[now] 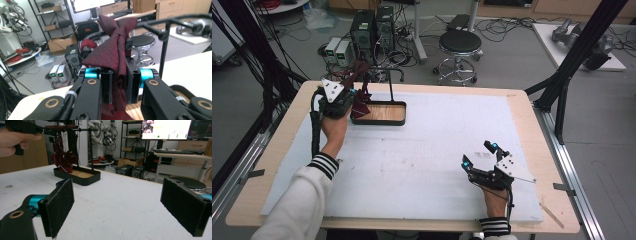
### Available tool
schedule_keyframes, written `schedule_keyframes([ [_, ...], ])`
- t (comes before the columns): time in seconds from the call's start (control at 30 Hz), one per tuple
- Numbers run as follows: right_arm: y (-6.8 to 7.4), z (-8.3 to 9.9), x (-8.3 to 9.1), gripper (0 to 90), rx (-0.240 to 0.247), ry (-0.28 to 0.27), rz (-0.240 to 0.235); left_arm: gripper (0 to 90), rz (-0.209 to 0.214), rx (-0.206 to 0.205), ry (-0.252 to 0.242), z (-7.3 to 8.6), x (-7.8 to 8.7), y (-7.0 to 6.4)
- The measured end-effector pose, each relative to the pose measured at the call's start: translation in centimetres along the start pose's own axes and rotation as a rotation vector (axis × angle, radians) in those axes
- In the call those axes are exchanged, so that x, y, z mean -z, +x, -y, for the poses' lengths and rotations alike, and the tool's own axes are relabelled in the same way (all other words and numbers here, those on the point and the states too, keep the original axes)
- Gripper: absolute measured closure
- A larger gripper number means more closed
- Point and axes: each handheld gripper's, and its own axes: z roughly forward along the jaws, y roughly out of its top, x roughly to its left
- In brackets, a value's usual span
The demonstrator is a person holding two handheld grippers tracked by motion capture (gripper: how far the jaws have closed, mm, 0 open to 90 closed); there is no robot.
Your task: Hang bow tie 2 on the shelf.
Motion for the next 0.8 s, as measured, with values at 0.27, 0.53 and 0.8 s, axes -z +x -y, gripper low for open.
schedule_keyframes([
  [0.27,0.0,-0.1,0.0,11.0,0.003,-0.004,0.001,79.9,-0.004,-0.006,0.025,0.8,-0.2,-0.1],
  [0.53,-0.1,-0.1,0.0,11.0,-0.004,-0.004,0.004,80.5,0.002,-0.01,0.042,1.6,-0.2,-0.2],
  [0.8,-0.1,0.2,-0.1,11.0,-0.006,0.006,0.002,81.1,0.02,-0.004,0.068,3.4,-0.4,0.1],
])
